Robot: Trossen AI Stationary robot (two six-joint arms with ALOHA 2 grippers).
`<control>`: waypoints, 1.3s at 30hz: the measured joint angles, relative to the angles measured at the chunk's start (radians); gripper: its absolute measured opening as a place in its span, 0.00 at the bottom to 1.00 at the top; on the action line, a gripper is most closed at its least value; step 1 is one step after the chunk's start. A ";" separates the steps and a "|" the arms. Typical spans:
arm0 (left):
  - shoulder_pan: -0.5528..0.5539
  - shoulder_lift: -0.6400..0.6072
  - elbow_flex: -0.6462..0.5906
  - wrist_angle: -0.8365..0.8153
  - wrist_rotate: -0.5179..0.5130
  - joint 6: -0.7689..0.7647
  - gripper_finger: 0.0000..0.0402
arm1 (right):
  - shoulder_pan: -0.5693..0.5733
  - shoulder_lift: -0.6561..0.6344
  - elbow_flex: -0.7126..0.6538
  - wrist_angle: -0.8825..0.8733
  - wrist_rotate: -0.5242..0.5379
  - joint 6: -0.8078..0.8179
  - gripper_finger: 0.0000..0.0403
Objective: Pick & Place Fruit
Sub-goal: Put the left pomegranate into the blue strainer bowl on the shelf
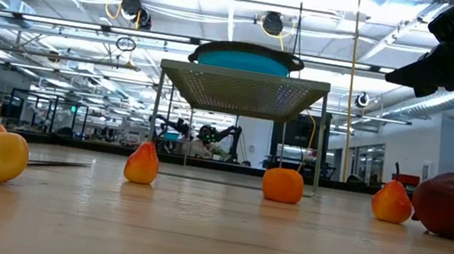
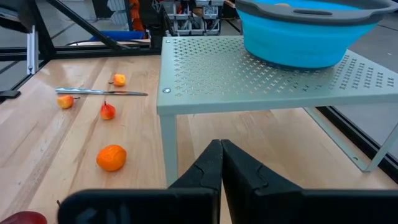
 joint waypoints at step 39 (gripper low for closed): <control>-0.021 -0.296 -0.001 -0.724 -0.977 -0.093 0.44 | 0.000 0.000 0.000 0.000 0.001 0.000 0.00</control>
